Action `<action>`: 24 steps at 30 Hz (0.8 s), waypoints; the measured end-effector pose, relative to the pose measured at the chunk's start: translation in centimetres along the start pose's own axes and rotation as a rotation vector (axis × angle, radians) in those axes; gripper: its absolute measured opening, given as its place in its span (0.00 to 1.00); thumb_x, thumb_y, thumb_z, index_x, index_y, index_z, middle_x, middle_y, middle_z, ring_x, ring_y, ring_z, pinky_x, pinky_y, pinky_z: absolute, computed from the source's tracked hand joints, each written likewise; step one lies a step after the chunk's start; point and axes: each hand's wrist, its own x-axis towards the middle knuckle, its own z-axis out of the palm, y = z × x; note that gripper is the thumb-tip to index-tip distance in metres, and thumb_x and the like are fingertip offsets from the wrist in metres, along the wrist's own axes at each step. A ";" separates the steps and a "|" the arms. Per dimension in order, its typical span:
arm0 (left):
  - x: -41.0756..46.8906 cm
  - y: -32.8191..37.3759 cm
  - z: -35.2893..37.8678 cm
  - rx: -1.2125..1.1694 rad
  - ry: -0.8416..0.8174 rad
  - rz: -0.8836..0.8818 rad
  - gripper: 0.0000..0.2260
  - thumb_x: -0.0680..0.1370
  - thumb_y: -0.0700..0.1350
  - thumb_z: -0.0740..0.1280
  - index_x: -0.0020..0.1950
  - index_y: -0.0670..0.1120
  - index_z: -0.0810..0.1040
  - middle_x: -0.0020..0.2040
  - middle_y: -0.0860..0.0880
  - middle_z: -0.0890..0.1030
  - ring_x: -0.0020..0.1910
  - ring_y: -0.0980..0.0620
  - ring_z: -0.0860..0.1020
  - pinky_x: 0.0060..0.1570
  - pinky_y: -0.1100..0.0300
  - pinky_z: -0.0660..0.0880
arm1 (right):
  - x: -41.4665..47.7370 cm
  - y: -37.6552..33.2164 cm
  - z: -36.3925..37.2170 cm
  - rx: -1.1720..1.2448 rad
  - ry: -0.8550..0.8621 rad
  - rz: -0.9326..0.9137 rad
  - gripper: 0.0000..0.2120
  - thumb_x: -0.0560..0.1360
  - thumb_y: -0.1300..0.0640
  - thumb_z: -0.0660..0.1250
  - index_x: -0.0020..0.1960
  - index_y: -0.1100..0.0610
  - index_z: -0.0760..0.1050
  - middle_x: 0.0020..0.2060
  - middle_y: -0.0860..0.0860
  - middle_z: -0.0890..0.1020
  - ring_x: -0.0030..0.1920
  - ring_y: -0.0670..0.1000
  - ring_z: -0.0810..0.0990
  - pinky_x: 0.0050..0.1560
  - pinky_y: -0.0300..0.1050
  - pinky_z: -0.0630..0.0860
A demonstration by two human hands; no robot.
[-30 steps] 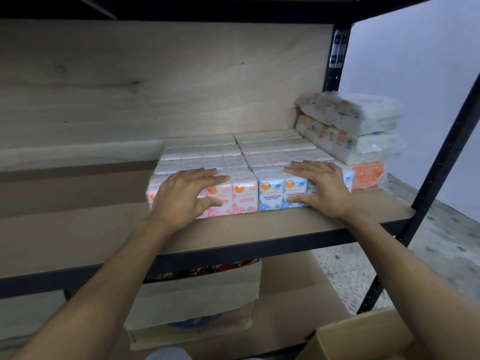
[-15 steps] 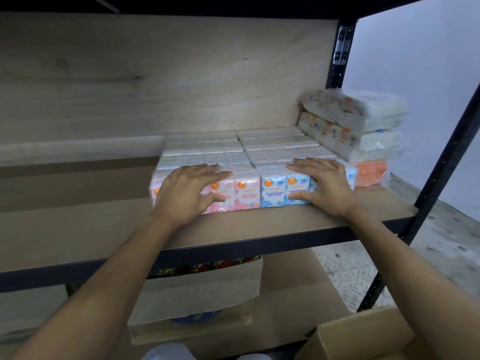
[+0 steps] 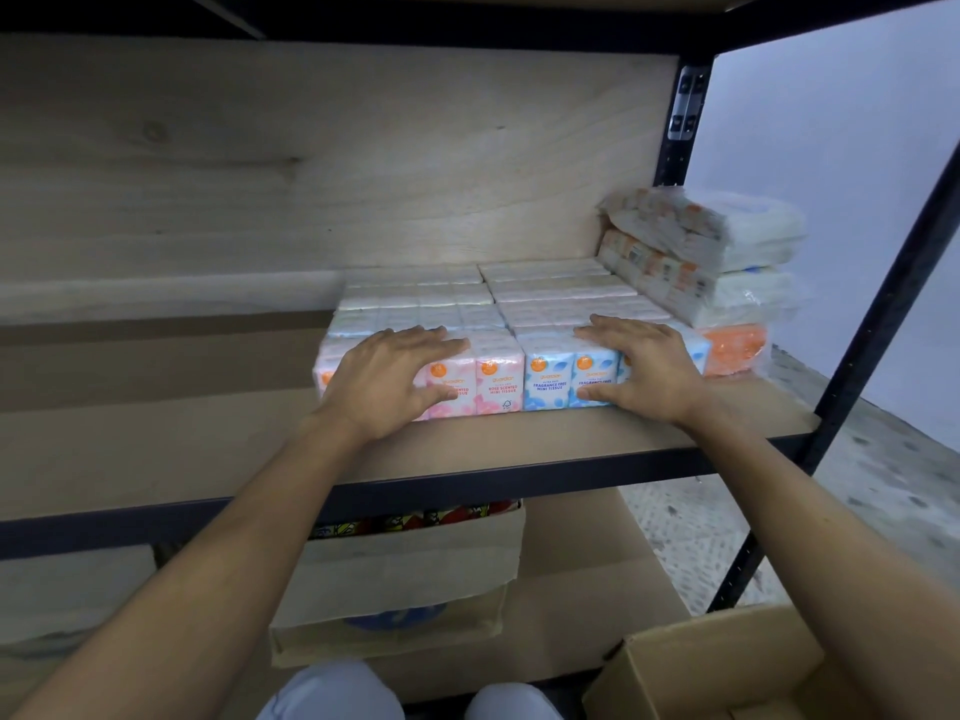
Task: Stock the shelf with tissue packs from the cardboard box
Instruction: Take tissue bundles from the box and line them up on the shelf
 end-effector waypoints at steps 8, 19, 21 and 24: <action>-0.4 0.7 -0.5 0.053 0.013 -0.012 0.28 0.76 0.59 0.65 0.75 0.57 0.62 0.76 0.52 0.65 0.76 0.51 0.60 0.76 0.50 0.50 | -0.7 -2.2 -2.2 -0.016 -0.025 0.011 0.32 0.67 0.46 0.75 0.68 0.47 0.70 0.70 0.49 0.70 0.71 0.52 0.66 0.70 0.50 0.59; -6.4 1.7 -4.0 -0.090 0.174 -0.045 0.17 0.77 0.52 0.66 0.66 0.53 0.76 0.67 0.51 0.77 0.67 0.50 0.72 0.67 0.52 0.63 | -4.8 -11.0 -2.1 0.178 0.033 -0.021 0.20 0.71 0.49 0.71 0.63 0.50 0.75 0.64 0.48 0.76 0.65 0.50 0.72 0.67 0.46 0.66; -8.6 2.1 -4.6 -0.156 0.187 -0.074 0.16 0.78 0.51 0.66 0.66 0.52 0.76 0.67 0.51 0.76 0.67 0.50 0.72 0.67 0.54 0.62 | -6.6 -13.6 -1.3 0.237 0.031 -0.006 0.19 0.72 0.50 0.71 0.63 0.50 0.75 0.62 0.48 0.77 0.65 0.49 0.71 0.66 0.43 0.65; -12.2 3.0 -5.2 -0.288 0.188 -0.157 0.17 0.78 0.50 0.65 0.67 0.53 0.75 0.68 0.52 0.75 0.68 0.51 0.69 0.69 0.53 0.62 | -9.2 -17.3 0.2 0.300 0.002 0.020 0.19 0.73 0.51 0.69 0.63 0.50 0.75 0.62 0.48 0.77 0.64 0.48 0.71 0.63 0.39 0.63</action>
